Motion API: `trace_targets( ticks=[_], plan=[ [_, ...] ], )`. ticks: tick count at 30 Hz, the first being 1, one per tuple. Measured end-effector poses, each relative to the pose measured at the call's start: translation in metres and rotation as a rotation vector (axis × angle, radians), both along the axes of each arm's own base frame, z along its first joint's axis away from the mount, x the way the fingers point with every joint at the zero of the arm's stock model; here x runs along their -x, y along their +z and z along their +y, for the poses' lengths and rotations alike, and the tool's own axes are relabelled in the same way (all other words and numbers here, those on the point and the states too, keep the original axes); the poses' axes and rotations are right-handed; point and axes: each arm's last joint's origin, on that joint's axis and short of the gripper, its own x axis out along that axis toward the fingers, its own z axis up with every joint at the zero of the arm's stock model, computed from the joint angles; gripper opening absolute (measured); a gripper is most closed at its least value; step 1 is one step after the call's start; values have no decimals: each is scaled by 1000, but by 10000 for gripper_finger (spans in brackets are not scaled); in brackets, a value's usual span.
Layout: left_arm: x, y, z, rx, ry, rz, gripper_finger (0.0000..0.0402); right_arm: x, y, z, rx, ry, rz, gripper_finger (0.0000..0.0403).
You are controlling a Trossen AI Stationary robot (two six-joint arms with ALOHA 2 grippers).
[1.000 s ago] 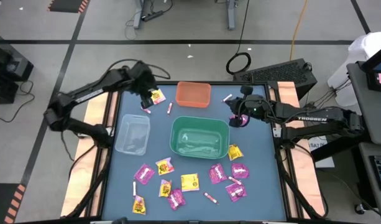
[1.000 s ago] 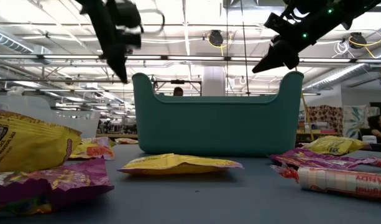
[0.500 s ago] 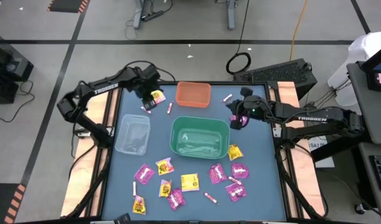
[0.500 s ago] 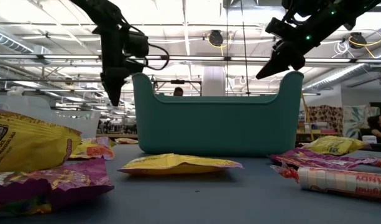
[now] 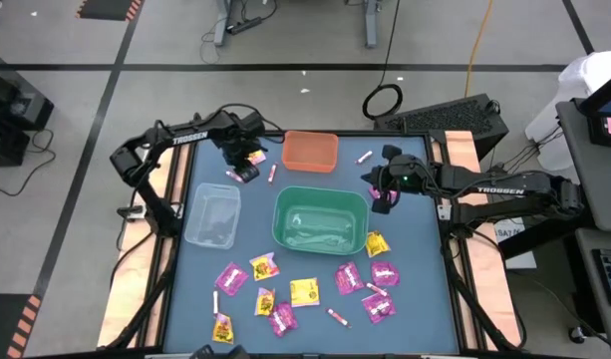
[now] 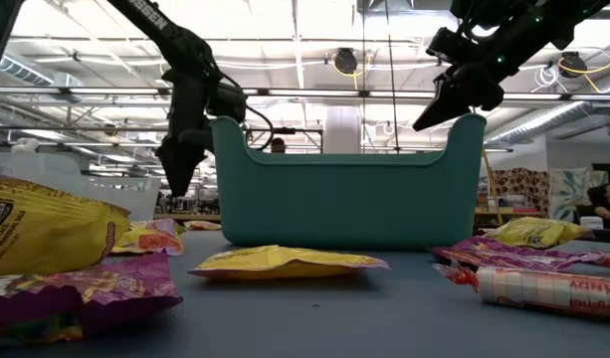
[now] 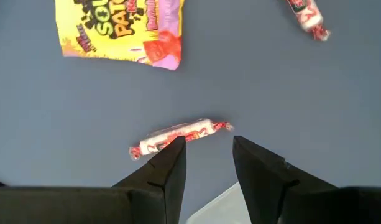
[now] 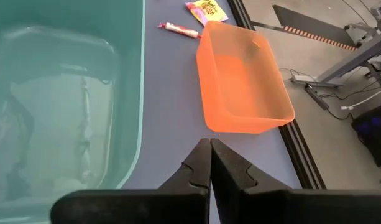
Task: Sort candy
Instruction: Put the orange candy into the transparent bin
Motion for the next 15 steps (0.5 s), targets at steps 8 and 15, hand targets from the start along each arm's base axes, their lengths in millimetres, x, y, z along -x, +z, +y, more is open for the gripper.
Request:
trace_targets(
  ticks=[8,15],
  plan=[
    [-1,-8,1,-17,-275,-11,139,3,-13,1,3,8,33,0],
    [-1,-14,1,-39,-347,-27,139,3,-15,1,12,13,25,0]
  ],
)
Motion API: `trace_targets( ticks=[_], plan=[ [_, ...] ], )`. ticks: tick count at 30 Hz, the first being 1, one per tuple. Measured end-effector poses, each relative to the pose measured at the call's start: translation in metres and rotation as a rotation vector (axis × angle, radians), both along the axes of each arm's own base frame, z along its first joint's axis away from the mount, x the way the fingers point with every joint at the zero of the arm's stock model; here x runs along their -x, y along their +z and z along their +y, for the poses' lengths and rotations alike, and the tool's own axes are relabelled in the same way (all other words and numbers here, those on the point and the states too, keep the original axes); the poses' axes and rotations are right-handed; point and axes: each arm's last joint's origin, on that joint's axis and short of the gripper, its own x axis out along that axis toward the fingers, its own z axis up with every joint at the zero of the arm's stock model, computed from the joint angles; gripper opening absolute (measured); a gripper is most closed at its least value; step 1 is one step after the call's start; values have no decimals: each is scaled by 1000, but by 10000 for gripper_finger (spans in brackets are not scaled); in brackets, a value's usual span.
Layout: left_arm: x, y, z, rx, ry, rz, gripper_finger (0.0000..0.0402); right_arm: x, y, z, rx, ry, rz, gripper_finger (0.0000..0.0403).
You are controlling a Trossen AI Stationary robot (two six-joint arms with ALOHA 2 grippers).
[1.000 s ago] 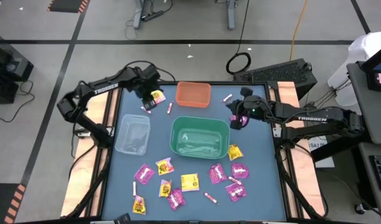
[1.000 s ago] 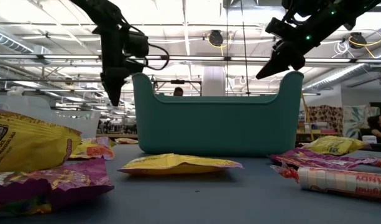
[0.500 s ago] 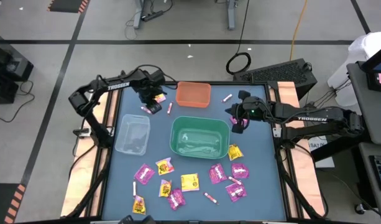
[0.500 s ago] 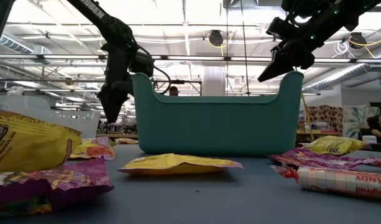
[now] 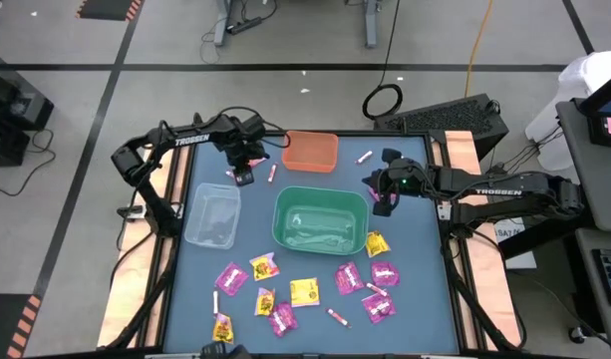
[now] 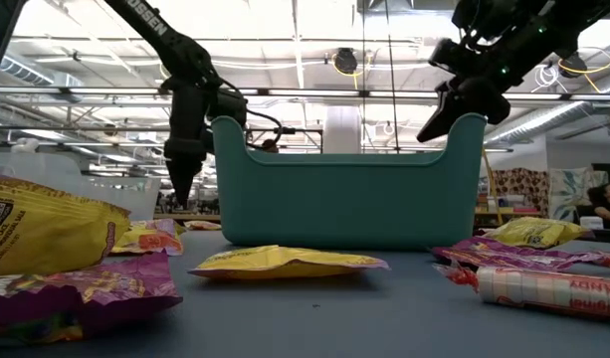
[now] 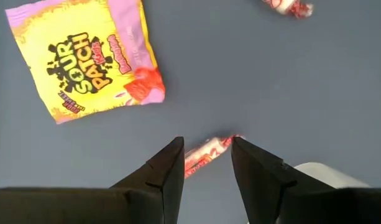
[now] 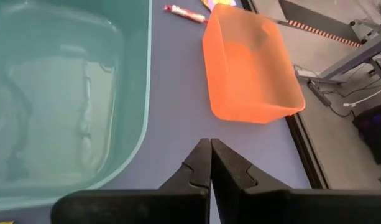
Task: Sort candy
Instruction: Put the orange candy into the transparent bin
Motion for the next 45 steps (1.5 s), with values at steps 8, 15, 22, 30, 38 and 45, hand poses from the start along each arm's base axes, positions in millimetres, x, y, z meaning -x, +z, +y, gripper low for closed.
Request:
trace_targets(
  ticks=[8,15,22,30,38,45],
  plan=[
    [3,0,1,5,-247,18,139,-1,1,0,8,4,-8,0],
    [3,0,0,-7,-536,20,139,0,1,0,6,3,-6,0],
    [3,0,1,-16,-566,28,139,0,0,0,4,4,4,0],
    [4,0,2,-32,-661,49,139,0,0,0,0,1,6,0],
    [9,-10,9,19,-635,77,139,1,-1,0,-3,0,10,0],
    [6,-28,12,72,-637,112,139,1,-1,0,-3,-1,10,0]
  ],
)
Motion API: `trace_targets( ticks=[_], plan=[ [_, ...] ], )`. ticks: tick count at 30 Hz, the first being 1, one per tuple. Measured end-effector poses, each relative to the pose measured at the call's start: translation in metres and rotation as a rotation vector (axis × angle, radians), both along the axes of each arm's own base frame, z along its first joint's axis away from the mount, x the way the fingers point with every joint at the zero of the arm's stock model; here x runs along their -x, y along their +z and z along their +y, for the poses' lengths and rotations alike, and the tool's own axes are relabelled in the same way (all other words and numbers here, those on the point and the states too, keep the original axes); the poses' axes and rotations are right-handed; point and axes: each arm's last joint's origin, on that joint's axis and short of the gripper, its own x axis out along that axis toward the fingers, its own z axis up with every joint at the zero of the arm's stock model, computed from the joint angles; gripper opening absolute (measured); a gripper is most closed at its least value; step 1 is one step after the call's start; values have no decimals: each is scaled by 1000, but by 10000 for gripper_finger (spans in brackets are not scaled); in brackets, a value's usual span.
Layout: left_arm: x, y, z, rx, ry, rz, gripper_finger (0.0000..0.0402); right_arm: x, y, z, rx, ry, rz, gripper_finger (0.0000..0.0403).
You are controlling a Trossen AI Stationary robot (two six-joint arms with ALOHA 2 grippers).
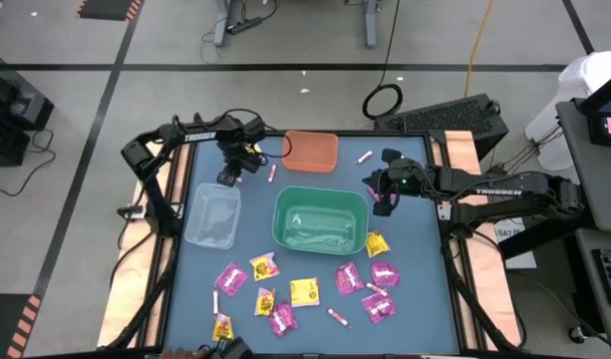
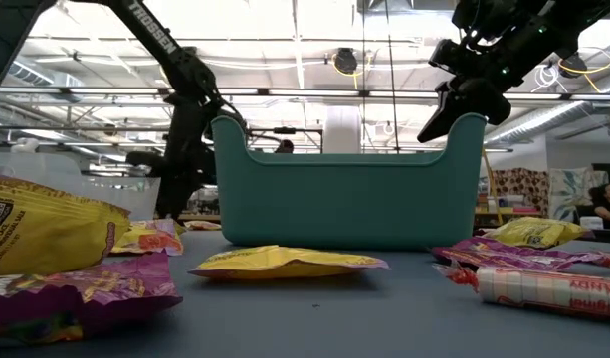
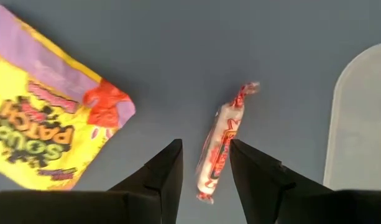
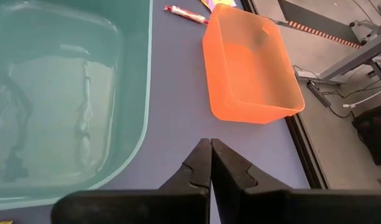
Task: Sort candy
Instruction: Put the orange candy into the transparent bin
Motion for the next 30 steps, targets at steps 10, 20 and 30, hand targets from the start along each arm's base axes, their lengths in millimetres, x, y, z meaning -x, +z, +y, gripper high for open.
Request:
trace_targets(
  ticks=[10,20,30],
  plan=[
    [1,-8,0,37,6,44,139,0,0,0,1,1,0,0],
    [6,-20,-4,20,-4,34,139,0,0,0,1,0,-1,0],
    [6,-19,-3,-18,-1,28,109,0,1,0,2,1,-7,0]
  ],
)
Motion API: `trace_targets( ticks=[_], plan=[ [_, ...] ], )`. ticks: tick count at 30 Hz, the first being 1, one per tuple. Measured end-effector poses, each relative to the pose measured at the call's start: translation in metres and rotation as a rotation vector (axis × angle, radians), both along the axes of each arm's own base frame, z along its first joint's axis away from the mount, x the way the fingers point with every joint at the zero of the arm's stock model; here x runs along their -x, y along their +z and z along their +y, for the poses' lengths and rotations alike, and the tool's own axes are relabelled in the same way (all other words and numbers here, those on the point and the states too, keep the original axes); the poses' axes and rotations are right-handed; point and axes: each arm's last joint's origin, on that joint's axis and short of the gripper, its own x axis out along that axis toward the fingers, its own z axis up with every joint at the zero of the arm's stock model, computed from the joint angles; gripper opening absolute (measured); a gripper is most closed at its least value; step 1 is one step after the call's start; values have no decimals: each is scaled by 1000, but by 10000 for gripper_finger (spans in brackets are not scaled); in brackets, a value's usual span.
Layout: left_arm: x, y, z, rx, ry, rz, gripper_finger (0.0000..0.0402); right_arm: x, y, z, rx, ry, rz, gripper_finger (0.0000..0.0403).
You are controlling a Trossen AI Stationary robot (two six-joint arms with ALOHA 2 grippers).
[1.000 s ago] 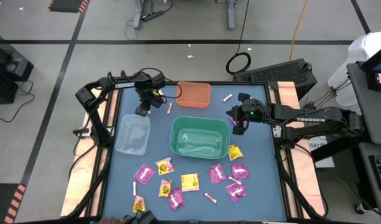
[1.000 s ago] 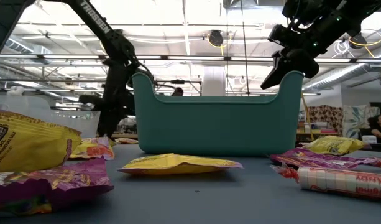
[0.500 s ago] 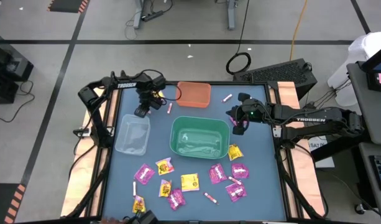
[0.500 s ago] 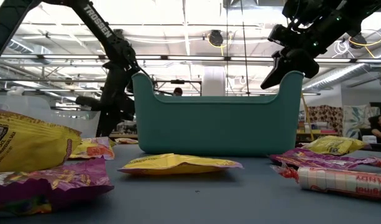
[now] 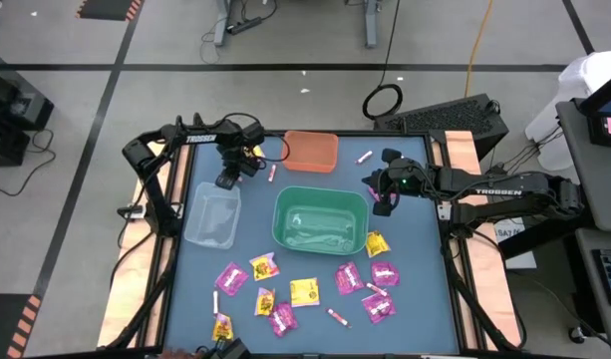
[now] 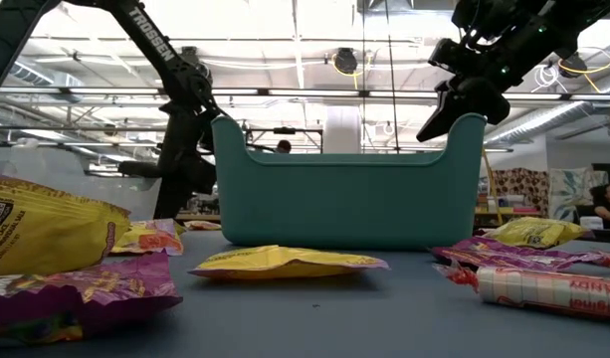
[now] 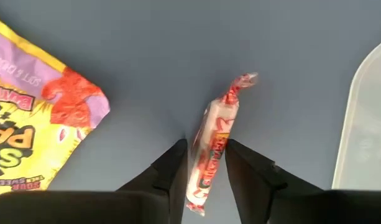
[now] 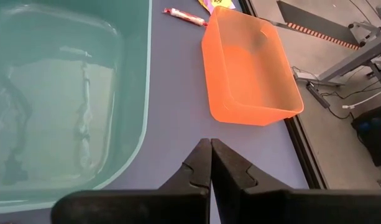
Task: Sort candy
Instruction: Put the orange candy into the transparent bin
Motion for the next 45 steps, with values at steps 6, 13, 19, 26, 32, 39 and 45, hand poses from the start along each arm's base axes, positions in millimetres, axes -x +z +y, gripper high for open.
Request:
trace_targets(
  ticks=[6,13,19,26,32,39,45],
  plan=[
    [1,0,-1,16,5,5,82,0,0,0,0,0,0,0],
    [2,1,-2,15,6,8,55,0,0,0,2,2,1,0],
    [1,17,0,-26,8,7,49,0,0,0,2,2,1,0],
    [-2,28,4,-71,22,6,49,0,0,0,0,0,1,0],
    [-4,28,15,-135,24,-52,49,0,0,0,-1,0,2,0],
    [-1,31,19,-142,76,-39,49,0,-1,0,-5,-3,7,0],
    [-10,60,16,-76,273,-51,49,-1,1,0,0,-2,-14,0]
  ],
)
